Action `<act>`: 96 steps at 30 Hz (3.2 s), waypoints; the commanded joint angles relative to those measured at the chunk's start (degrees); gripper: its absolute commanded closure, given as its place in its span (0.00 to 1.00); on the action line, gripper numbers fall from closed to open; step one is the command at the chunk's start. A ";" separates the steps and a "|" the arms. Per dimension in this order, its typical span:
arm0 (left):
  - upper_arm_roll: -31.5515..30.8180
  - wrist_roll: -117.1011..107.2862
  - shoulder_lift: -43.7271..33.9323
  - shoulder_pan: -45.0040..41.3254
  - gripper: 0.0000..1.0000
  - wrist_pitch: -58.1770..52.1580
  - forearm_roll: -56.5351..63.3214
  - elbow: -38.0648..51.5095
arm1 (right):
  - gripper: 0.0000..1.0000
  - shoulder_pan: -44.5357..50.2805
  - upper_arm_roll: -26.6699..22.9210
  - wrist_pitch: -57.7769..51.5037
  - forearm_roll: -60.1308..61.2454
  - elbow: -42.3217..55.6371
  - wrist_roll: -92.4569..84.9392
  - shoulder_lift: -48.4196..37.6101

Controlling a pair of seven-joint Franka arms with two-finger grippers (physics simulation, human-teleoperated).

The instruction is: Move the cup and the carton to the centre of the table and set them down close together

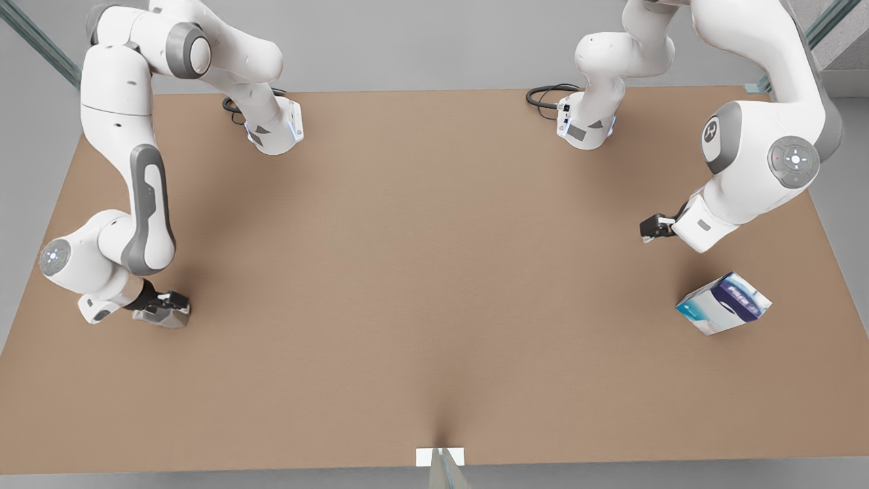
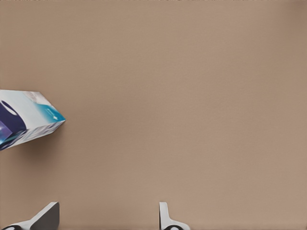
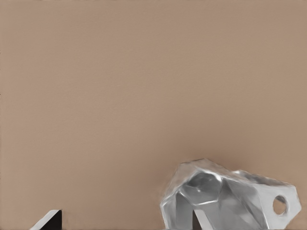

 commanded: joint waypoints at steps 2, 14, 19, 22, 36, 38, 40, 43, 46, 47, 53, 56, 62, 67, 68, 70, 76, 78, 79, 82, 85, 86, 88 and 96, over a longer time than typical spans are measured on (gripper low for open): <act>0.00 0.00 -0.04 -0.01 0.00 0.00 0.01 -0.04 | 0.00 0.36 -0.09 -2.06 0.00 0.90 1.05 1.13; 0.00 0.00 -0.04 -0.01 0.00 0.00 0.01 -0.30 | 0.00 1.77 -3.08 -3.20 -0.70 1.78 0.44 4.91; 0.00 0.00 0.49 -0.01 0.00 0.00 0.01 -0.30 | 0.00 2.47 -3.16 -5.05 -5.52 2.92 -2.99 6.06; 0.00 0.09 0.58 -0.01 0.00 0.00 0.01 -0.30 | 0.00 2.56 -4.04 -7.77 -8.08 5.38 -5.89 7.11; 0.00 0.09 0.58 -0.01 0.00 0.09 0.01 -0.30 | 0.79 3.88 -6.15 -5.22 -7.56 5.20 -9.94 9.31; 0.00 0.09 0.67 -0.01 0.00 0.09 0.01 -0.30 | 0.79 3.88 -6.15 -5.31 -6.33 5.21 -9.85 9.31; 0.00 0.09 0.67 -0.01 0.00 0.09 0.01 -0.30 | 0.79 4.40 -6.15 -5.49 -6.24 5.21 -9.50 9.40; 0.00 0.09 0.67 -0.01 0.00 0.09 0.01 -0.30 | 0.79 4.41 -6.24 -6.10 -6.15 5.29 -9.50 9.22; 0.00 0.09 0.67 -0.01 0.00 0.18 0.01 -0.21 | 0.79 4.41 -6.24 -6.28 -6.15 5.38 -9.50 9.22; 0.00 0.09 0.67 -0.01 0.00 0.18 0.01 -0.21 | 0.79 4.41 -6.33 -6.36 -6.15 5.47 -9.23 9.22; 0.00 0.09 0.58 -0.01 0.00 0.18 0.01 -0.21 | 0.79 4.49 -6.68 -12.69 -6.15 8.63 -6.16 9.05; 0.00 0.18 0.49 -0.01 0.00 0.18 0.01 -0.21 | 0.79 4.58 -6.50 -13.48 -6.15 9.16 -4.84 9.05; 1.58 -2.99 0.32 -0.01 0.00 0.18 0.01 0.05 | 0.79 5.37 -5.80 -16.73 -6.24 11.00 3.24 8.87; 4.48 -2.99 0.23 -0.01 0.00 0.09 0.01 -0.04 | 0.79 6.16 -1.50 -22.80 -6.24 15.13 16.60 7.99; 4.75 -2.99 0.32 -0.01 0.00 0.26 0.01 -0.04 | 0.79 6.16 -0.18 -23.33 -6.24 15.84 19.50 7.90; 5.36 -2.99 0.40 -0.01 0.00 0.44 0.01 -0.04 | 0.79 6.16 3.95 -23.33 -6.50 18.39 26.62 7.73; 14.50 -6.33 7.87 0.25 0.00 1.14 -0.70 7.61 | 0.79 11.52 14.15 -21.05 -8.79 32.54 49.21 14.14; 17.40 -11.68 8.58 0.87 0.00 3.34 -0.78 7.70 | 0.79 16.88 13.71 -20.16 -10.72 43.08 56.77 20.38; 17.40 -18.62 9.72 0.87 0.00 5.27 -2.01 7.61 | 0.79 18.11 13.80 -19.55 -10.90 47.91 59.93 23.19; 17.58 -26.79 15.96 2.54 0.00 10.11 -3.95 10.86 | 0.79 22.86 13.18 -13.94 -10.55 59.08 67.23 32.86; 17.84 -29.00 17.54 4.65 0.00 11.69 -6.05 10.34 | 0.79 25.15 17.92 -3.74 -10.28 64.62 69.69 37.26; 17.93 -29.09 17.98 4.73 0.00 11.69 -7.20 9.81 | 0.79 25.15 21.09 -1.09 -10.28 64.79 69.61 37.43; 17.93 -28.74 18.69 5.08 0.00 13.09 -7.29 9.02 | 0.79 25.24 23.91 -0.12 -10.28 65.41 69.43 37.52; 17.93 -31.46 21.23 8.86 0.00 17.05 -7.46 5.68 | 0.79 27.70 25.93 -0.73 -10.28 66.47 69.78 37.96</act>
